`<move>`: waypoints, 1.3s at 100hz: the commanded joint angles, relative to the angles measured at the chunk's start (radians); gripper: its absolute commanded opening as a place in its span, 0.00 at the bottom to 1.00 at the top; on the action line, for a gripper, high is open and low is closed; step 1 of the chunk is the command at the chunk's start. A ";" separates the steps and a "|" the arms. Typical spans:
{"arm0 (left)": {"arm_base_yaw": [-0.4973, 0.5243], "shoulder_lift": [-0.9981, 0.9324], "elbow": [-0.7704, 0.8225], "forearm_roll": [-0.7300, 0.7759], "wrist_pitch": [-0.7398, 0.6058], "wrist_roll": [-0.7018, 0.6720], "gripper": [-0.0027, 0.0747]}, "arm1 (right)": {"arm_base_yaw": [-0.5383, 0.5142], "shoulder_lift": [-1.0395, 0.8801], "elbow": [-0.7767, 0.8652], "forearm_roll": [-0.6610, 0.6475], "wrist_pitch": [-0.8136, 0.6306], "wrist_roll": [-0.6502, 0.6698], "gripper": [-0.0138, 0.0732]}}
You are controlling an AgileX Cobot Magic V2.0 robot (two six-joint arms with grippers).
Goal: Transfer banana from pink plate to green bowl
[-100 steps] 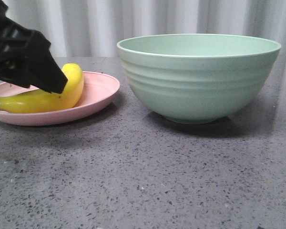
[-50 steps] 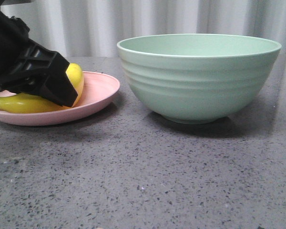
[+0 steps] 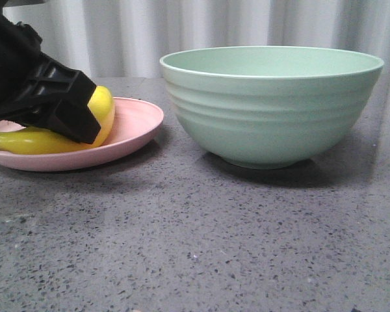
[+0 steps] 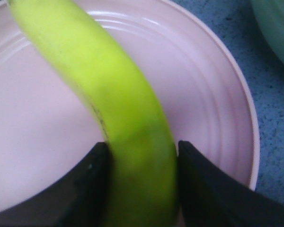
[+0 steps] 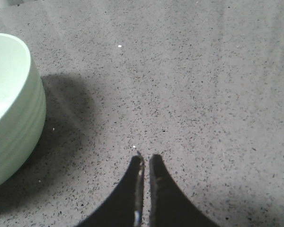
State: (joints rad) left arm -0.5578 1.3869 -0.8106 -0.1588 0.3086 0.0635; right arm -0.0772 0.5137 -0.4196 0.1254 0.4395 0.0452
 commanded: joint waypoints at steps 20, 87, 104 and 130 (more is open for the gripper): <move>-0.006 -0.038 -0.057 -0.012 -0.055 0.000 0.32 | -0.005 0.012 -0.042 0.004 -0.041 -0.021 0.09; -0.277 -0.177 -0.222 -0.012 0.039 0.002 0.32 | 0.243 0.288 -0.448 0.098 0.195 -0.032 0.35; -0.372 -0.173 -0.222 -0.023 0.039 0.002 0.32 | 0.343 0.402 -0.549 0.184 0.193 -0.032 0.49; -0.462 -0.127 -0.222 -0.034 0.039 0.002 0.32 | 0.442 0.586 -0.641 0.347 0.133 -0.032 0.49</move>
State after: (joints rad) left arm -0.9955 1.2651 -0.9947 -0.1753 0.4198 0.0635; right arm 0.3483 1.0659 -1.0116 0.3942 0.6580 0.0244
